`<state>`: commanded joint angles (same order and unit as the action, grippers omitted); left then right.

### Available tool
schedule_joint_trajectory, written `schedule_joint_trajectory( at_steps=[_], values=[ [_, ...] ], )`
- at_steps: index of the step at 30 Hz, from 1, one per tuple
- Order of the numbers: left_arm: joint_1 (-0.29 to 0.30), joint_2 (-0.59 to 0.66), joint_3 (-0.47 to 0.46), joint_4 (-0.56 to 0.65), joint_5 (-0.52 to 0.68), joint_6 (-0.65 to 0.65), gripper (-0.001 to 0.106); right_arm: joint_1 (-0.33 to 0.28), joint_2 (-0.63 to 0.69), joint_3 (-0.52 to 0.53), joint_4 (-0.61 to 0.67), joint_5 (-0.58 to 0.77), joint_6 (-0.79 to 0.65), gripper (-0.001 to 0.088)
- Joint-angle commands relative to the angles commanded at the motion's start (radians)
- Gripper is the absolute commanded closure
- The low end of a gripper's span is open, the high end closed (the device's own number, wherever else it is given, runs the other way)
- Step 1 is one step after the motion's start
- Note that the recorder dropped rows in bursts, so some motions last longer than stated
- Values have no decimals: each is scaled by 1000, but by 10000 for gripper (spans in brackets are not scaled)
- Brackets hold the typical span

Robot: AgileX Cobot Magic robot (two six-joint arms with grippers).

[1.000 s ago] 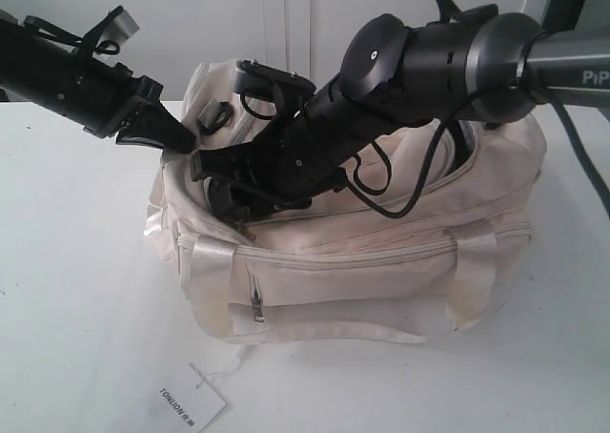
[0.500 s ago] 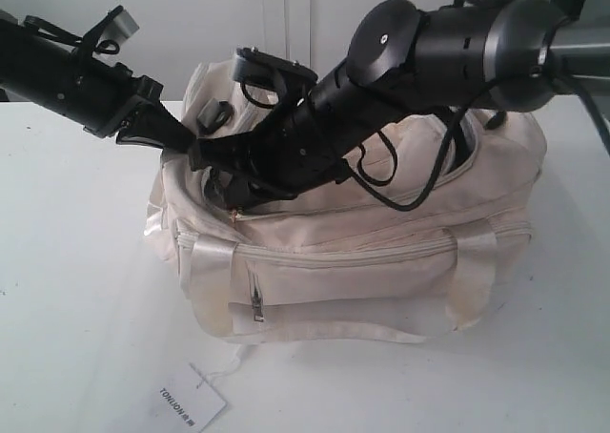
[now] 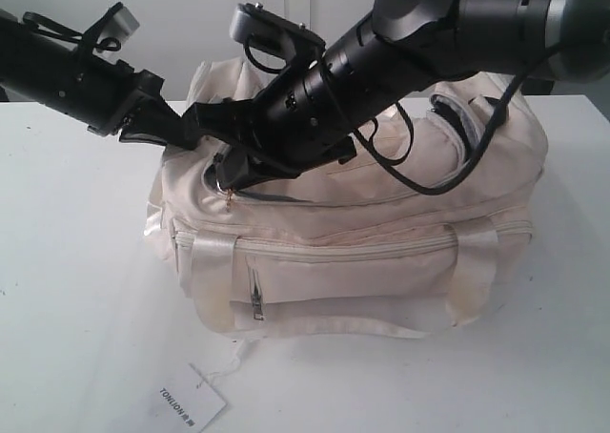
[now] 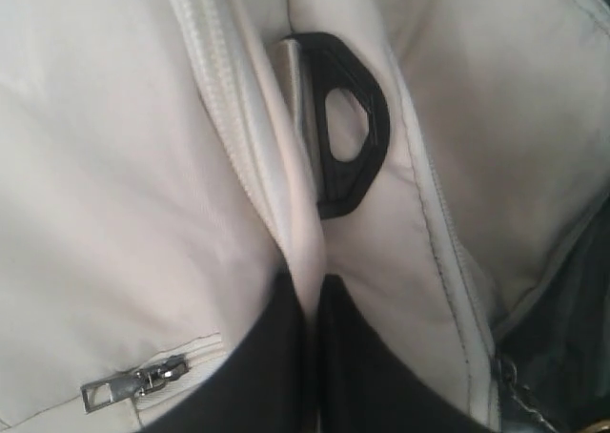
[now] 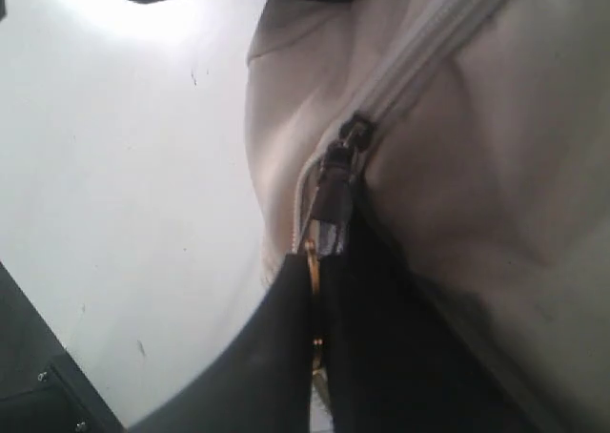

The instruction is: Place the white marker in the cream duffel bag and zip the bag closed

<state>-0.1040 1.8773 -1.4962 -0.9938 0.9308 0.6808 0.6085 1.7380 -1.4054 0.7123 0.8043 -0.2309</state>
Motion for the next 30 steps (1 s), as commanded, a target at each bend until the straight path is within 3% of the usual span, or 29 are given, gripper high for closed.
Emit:
schedule_joint_trajectory(
  at_steps=[7,23,30],
  values=[
    [0,0,0,7,19,0,1053,0,-11,0,-2,-100,0,868],
    [0,0,0,7,32,0,1053,0,0,0,-11,-114,-45,868],
    [0,0,0,7,32,0,1053,0,0,0,-11,-120,-45,706]
  ],
)
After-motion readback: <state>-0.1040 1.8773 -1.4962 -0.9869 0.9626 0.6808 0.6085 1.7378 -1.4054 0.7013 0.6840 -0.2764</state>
